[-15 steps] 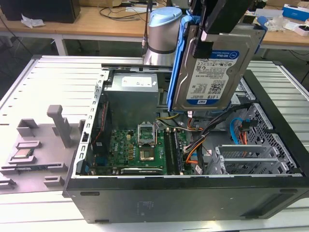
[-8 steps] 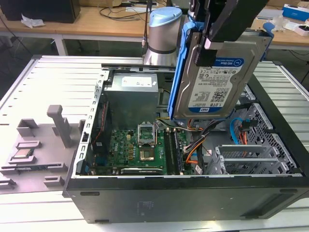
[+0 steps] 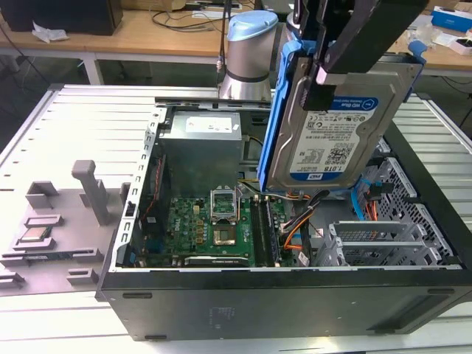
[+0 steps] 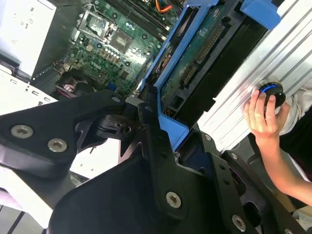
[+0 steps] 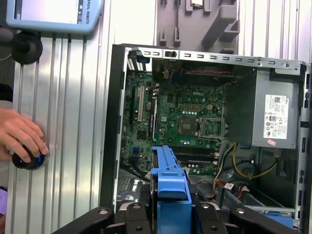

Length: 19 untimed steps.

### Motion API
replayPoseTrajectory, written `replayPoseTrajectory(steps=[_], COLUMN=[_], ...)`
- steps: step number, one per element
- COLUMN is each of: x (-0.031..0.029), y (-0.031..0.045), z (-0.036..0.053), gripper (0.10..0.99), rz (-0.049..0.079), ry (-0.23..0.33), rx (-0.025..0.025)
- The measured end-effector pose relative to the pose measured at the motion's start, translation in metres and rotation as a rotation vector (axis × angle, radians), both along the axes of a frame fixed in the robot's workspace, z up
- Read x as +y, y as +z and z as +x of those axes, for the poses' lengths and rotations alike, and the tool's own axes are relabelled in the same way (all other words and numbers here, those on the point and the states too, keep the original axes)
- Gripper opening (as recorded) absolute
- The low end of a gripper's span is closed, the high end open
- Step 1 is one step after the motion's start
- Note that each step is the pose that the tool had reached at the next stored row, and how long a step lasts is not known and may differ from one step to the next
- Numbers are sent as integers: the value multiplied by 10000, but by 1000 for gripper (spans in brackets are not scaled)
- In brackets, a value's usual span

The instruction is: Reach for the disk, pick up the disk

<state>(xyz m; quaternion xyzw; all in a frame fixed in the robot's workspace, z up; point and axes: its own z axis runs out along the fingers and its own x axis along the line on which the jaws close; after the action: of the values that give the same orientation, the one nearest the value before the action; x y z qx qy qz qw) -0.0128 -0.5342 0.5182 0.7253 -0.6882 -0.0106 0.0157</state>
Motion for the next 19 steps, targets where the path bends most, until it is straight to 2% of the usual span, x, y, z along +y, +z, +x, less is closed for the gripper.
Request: replayPoseTrajectory(steps=[5,19], x=[-112,-331], y=[-2,-7], z=[0,0], gripper=[373,373], rz=[0,0], ry=[0,0], rx=[0,0])
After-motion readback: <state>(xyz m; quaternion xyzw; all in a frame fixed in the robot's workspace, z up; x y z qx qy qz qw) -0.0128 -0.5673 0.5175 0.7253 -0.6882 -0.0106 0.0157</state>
